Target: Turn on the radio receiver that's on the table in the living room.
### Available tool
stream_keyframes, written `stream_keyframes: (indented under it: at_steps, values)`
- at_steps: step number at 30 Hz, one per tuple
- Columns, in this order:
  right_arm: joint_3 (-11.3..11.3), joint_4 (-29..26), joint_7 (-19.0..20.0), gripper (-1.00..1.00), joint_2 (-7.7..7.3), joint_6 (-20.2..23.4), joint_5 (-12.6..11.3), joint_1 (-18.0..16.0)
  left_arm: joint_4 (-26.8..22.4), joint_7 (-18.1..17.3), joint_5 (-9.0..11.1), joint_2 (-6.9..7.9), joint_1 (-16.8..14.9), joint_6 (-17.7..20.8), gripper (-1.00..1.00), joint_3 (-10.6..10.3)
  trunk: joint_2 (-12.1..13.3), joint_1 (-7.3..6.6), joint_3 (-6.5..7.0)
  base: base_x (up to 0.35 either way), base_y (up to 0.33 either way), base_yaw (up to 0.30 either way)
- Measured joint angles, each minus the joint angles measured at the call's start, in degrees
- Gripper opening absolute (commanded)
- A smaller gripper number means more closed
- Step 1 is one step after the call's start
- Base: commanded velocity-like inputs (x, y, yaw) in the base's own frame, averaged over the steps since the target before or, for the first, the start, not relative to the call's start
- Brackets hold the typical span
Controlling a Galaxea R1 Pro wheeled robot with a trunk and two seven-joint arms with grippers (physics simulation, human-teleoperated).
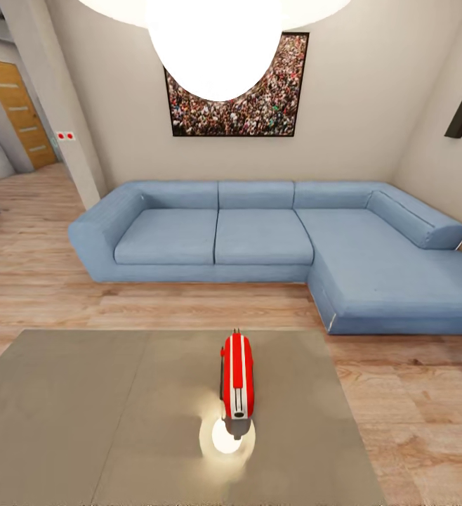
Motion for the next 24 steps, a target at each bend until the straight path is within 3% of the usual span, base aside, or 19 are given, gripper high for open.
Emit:
stream_keyframes:
  at_steps: [9,24]
  values:
    - [-0.1,0.0,-0.3,1.00,0.15,0.1,-0.2,0.0,0.0,0.0,0.0,0.00,0.0,0.0,1.00,0.0,0.0,0.00,-0.30,0.000,0.000,0.015]
    - [-0.1,0.0,-0.4,1.00,0.08,0.0,0.0,0.0,0.0,0.0,0.0,0.00,0.0,0.0,1.00,0.0,0.0,0.00,-1.08,0.000,0.000,0.185]
